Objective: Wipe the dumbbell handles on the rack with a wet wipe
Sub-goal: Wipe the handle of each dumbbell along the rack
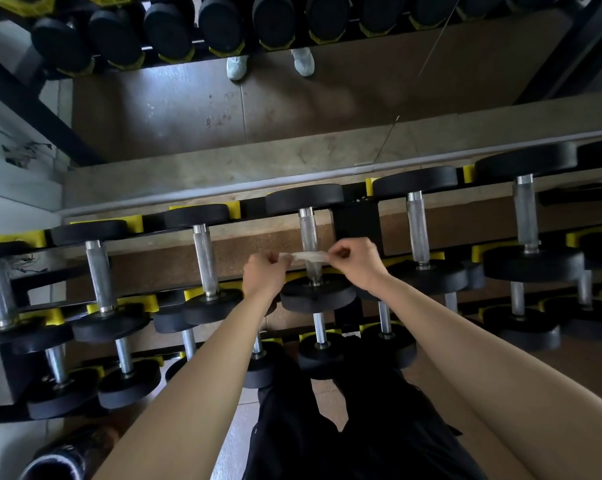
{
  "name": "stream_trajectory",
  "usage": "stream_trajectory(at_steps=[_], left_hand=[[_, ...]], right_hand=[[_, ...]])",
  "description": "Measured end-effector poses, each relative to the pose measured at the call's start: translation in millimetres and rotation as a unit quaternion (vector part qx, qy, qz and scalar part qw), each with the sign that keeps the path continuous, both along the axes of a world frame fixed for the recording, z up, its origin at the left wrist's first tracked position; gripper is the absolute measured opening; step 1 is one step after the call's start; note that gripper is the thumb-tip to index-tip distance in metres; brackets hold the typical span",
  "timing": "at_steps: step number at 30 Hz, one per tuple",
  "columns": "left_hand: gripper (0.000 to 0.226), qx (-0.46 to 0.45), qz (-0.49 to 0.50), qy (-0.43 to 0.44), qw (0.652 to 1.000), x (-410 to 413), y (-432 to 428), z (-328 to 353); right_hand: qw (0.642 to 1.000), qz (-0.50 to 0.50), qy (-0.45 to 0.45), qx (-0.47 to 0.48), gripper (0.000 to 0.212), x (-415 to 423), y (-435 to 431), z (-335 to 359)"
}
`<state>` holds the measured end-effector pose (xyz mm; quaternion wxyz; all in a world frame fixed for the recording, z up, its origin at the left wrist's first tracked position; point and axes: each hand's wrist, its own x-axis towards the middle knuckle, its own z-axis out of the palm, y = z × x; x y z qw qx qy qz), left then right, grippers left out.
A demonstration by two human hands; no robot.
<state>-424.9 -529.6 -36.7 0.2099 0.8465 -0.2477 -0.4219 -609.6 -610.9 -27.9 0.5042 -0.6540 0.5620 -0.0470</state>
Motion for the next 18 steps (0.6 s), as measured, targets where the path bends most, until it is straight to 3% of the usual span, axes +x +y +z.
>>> stream_trajectory(at_steps=[5,8,14,18], left_hand=[[0.024,-0.028,0.02,0.069,0.997,-7,-4,1],[0.035,-0.042,-0.012,0.108,0.993,-7,3,0],[0.023,0.049,-0.072,-0.017,0.996,4,17,-4],[0.016,0.052,-0.126,0.033,0.99,3,14,-3]], right_hand=[[1.0,0.009,0.013,0.007,0.012,-5,-7,0],[1.0,-0.004,0.022,0.006,0.01,-23,-14,-1],[0.991,0.115,0.039,0.061,0.003,-7,2,1],[0.982,0.137,0.108,0.069,0.004,-9,-6,-4]])
